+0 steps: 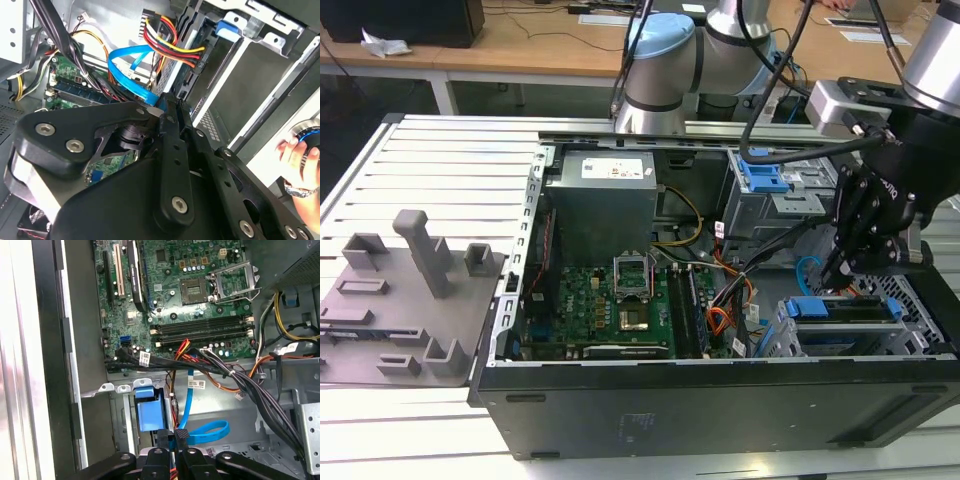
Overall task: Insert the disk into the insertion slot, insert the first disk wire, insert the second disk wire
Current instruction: 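Insert the second disk wire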
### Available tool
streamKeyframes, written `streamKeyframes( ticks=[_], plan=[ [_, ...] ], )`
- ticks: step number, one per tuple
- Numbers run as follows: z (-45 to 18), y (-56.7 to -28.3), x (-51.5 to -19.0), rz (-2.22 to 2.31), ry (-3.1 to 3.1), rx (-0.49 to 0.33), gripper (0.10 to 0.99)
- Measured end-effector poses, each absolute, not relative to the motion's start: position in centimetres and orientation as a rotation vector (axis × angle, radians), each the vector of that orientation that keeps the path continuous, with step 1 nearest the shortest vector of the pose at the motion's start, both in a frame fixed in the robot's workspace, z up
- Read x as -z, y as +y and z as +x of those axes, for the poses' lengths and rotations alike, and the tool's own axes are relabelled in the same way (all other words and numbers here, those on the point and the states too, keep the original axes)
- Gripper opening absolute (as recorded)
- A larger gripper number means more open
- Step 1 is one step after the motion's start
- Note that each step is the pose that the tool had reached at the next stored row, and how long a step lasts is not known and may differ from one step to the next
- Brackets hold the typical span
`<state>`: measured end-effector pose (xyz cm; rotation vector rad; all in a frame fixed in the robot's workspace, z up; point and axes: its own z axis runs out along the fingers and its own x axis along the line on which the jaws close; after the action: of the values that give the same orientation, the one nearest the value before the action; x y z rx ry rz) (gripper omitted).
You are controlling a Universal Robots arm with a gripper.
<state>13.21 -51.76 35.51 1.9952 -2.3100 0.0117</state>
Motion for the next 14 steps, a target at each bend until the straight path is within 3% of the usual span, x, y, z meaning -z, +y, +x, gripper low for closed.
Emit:
streamKeyframes(
  ticks=[14],
  plan=[
    [13.96, -51.76, -34.80, 1.995, -2.310, -0.012, 0.165]
  ],
)
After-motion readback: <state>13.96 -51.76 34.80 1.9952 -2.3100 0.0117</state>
